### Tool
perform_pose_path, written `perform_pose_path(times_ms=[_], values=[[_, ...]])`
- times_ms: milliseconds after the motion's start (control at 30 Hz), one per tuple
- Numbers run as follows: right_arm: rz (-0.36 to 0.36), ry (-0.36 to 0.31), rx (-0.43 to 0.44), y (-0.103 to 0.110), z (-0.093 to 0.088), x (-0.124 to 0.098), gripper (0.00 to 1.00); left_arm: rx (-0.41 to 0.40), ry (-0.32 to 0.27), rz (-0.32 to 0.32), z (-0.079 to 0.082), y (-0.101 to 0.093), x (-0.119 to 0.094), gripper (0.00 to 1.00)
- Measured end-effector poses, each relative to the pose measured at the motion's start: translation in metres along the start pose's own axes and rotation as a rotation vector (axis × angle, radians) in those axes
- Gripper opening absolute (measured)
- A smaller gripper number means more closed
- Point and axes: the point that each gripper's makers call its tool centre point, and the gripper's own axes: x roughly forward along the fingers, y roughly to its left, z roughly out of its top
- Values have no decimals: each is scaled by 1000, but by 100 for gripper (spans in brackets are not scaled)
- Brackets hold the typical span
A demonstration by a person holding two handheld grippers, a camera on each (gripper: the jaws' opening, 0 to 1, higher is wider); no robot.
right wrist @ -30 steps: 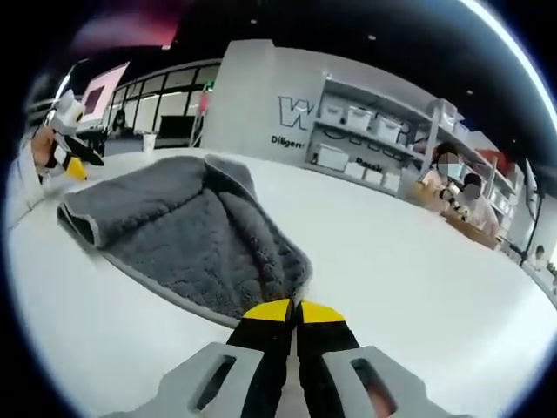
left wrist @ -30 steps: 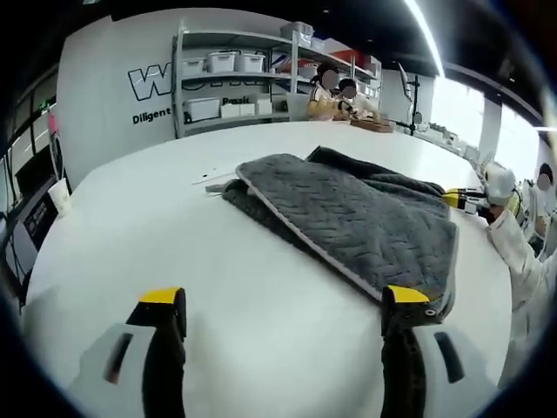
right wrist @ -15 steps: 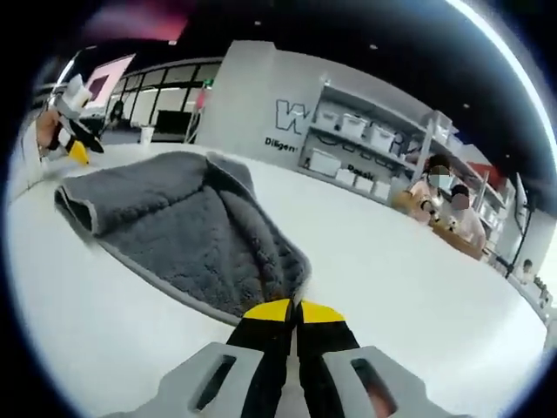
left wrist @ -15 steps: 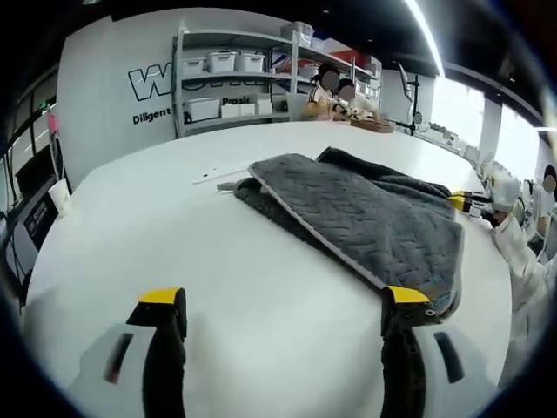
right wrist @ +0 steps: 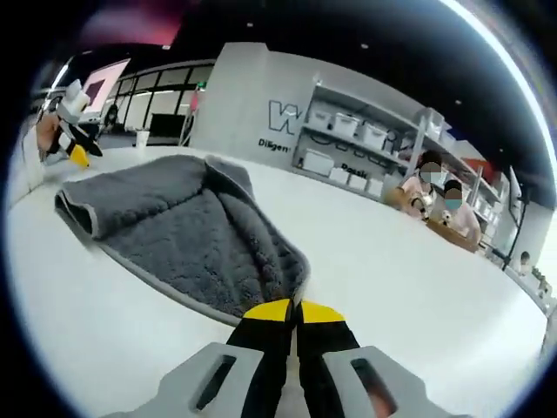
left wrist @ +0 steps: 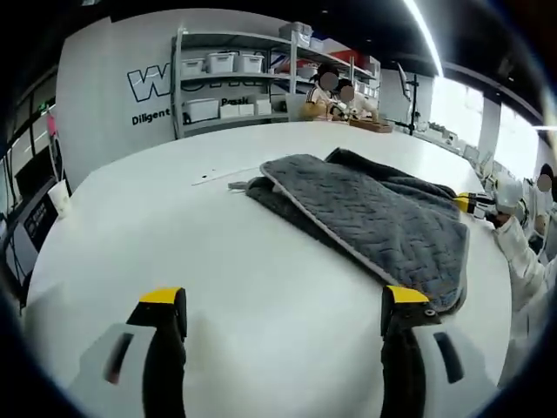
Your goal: Open the folded towel by lifting each exposed corner and separating the folded layers until the towel lies flat within the target outline without major curled edges
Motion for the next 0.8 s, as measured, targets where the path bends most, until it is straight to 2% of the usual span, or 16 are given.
perform_pose_path(times_ms=[167,333,533,667,767,800], values=[[-2,-5,0,0,0,0,0,2,-2,-1,1,0,0,92],[-9,-1,37,-4,0,0,0,3,0,0,0,-1,0,92],[-68,-5,77,-17,0,-6,14,3,-4,-2,1,0,-1,92],[-110,-44,129,-28,4,-11,22,4,-7,-5,2,-1,-1,92],[-115,-97,193,-33,10,-15,26,4,-12,-6,3,-2,-2,92],[-118,-144,216,-36,17,-19,25,4,-14,-6,3,-2,-3,92]])
